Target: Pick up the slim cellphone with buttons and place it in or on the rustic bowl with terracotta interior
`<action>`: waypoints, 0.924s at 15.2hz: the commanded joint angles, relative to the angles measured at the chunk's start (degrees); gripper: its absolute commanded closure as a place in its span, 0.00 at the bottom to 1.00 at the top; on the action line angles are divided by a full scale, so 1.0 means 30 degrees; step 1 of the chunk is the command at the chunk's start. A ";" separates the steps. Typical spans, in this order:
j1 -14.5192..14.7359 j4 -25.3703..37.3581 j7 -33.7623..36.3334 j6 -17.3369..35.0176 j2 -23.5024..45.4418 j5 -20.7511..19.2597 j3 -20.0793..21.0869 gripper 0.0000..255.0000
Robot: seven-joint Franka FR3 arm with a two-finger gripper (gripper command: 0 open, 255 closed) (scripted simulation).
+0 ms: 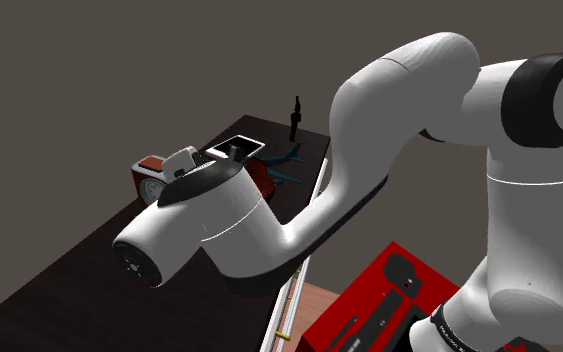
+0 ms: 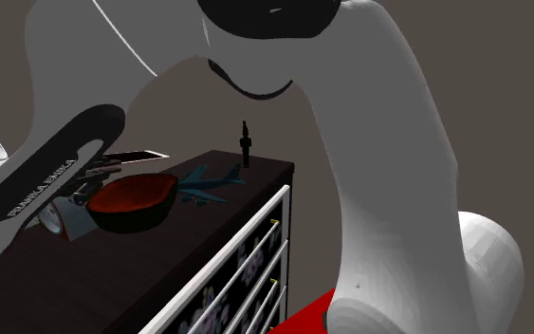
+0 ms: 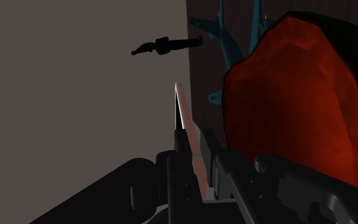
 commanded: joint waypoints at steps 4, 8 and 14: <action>0.0320 -0.0194 0.0869 -0.0076 0.0793 -0.0186 -0.0360 1.00; 0.0594 -0.0271 0.1538 -0.0114 0.1487 -0.0381 -0.0689 1.00; 0.0845 -0.0295 0.2139 -0.0154 0.2161 -0.0585 -0.0994 1.00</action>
